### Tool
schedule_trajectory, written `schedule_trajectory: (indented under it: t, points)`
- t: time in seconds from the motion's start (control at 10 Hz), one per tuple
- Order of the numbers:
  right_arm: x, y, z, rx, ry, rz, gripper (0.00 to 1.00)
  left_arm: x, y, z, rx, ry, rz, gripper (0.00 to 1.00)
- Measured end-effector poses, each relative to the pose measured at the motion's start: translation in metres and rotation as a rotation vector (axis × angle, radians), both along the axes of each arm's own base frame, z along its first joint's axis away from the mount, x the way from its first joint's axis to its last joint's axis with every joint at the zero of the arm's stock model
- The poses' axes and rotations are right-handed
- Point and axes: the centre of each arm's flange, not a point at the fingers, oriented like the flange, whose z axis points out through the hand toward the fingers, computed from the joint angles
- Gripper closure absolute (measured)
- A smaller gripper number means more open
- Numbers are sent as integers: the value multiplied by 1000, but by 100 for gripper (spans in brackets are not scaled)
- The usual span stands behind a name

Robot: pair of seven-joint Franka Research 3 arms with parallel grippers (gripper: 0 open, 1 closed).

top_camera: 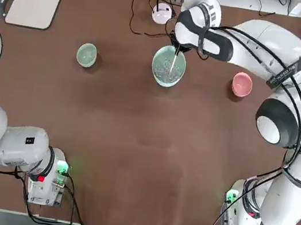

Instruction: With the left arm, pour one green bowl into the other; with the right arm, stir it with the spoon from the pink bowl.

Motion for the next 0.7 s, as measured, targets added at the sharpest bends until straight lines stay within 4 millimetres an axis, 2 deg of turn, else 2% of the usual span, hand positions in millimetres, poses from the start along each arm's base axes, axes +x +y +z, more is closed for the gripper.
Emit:
schedule_trajectory:
  t: [0.2,0.4,0.6,0.7]
  points:
    - [1,7,7,39,-22,-43,94,0,-3,0,3,0,-11,0]
    - [14,10,22,135,-97,-153,94,1,-18,0,45,2,-88,0]
    - [23,6,26,163,-122,-212,94,3,-40,0,66,2,-132,0]
    - [29,-3,24,155,-116,-226,94,3,-40,0,66,2,-141,0]
